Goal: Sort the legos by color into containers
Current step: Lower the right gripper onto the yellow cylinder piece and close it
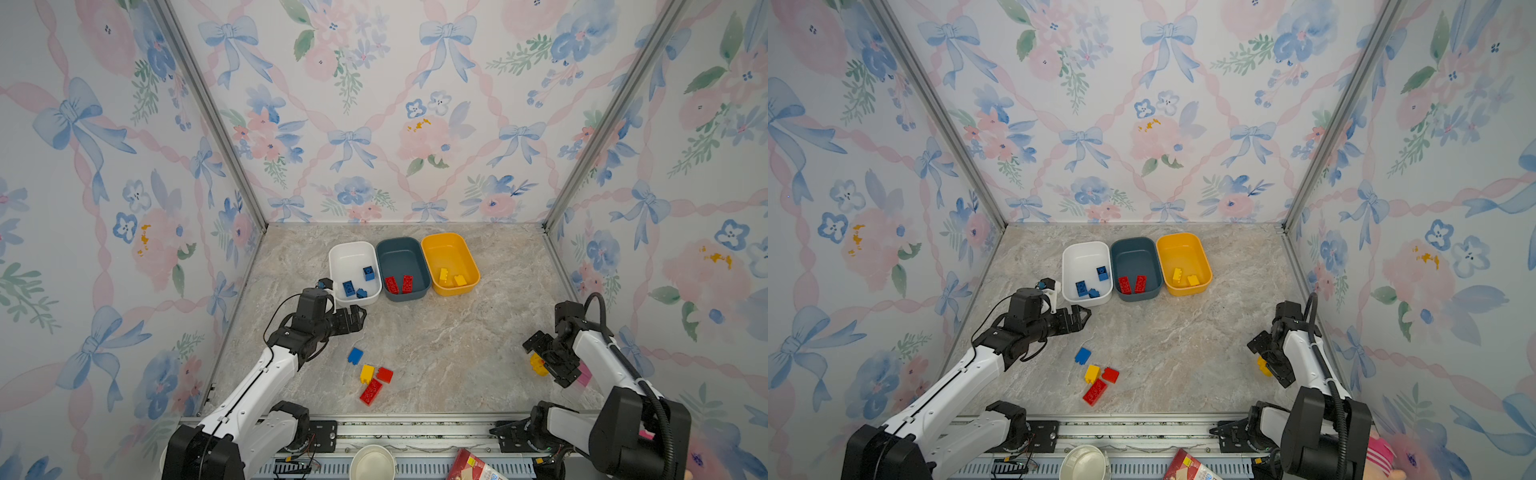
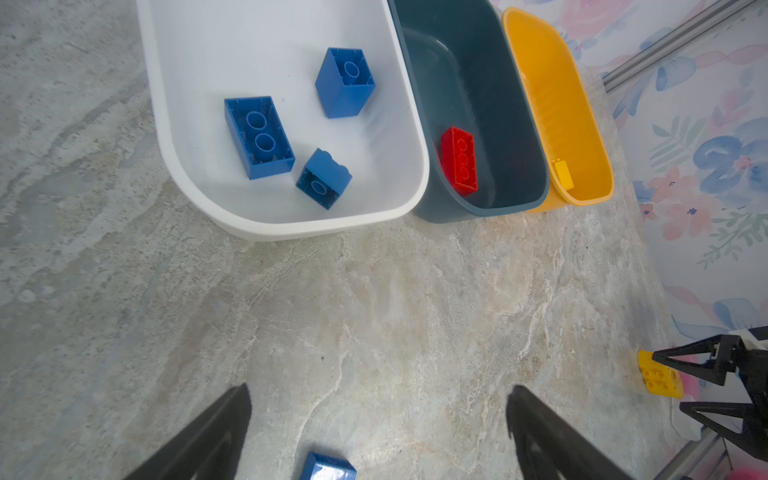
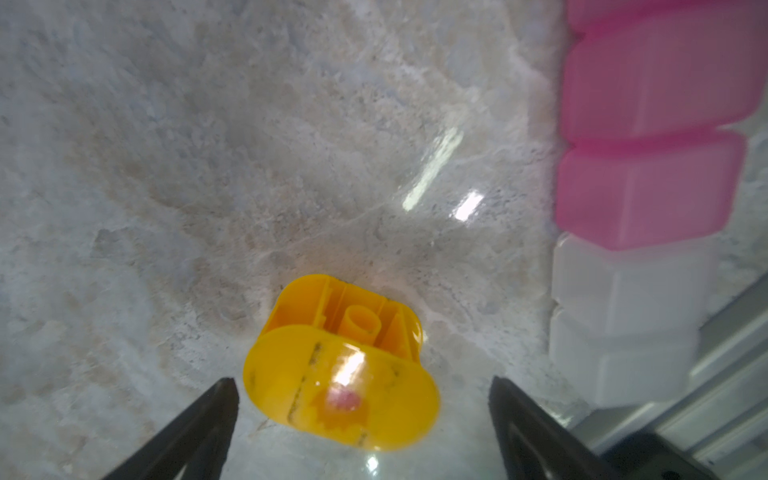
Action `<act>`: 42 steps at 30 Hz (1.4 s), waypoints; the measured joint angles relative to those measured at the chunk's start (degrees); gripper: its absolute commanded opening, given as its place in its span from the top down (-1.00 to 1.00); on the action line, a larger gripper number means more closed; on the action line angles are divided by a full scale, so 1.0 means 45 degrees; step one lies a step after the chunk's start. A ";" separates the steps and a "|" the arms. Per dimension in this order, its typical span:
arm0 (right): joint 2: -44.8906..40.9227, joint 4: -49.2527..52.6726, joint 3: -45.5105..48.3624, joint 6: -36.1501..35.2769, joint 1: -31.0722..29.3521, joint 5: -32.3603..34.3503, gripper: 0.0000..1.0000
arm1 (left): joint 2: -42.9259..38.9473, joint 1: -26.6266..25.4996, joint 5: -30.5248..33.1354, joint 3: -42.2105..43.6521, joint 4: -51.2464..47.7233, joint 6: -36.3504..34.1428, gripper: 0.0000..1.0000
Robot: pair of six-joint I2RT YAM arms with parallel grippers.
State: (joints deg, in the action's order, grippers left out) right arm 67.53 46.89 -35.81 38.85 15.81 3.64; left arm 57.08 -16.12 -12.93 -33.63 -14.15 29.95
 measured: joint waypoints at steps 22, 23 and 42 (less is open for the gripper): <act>0.0379 -0.1248 0.0432 -0.0005 0.0311 0.0078 -0.49 | 0.0117 0.0000 0.0005 0.0010 0.0000 0.0000 -0.96; 0.0379 -0.1248 0.0452 -0.0005 0.0311 0.0044 -0.45 | 0.0117 0.0000 0.0005 0.0010 0.0000 0.0000 -0.96; -0.0282 -0.0869 0.0418 -0.0010 0.0228 -0.0189 -0.05 | 0.0112 0.0000 0.0005 0.0010 0.0000 0.0000 -0.96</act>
State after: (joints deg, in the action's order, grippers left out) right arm 66.26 42.98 -33.93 38.81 16.84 2.79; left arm 57.58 -16.12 -12.91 -33.58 -14.15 29.95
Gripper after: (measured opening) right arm 0.629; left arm 0.979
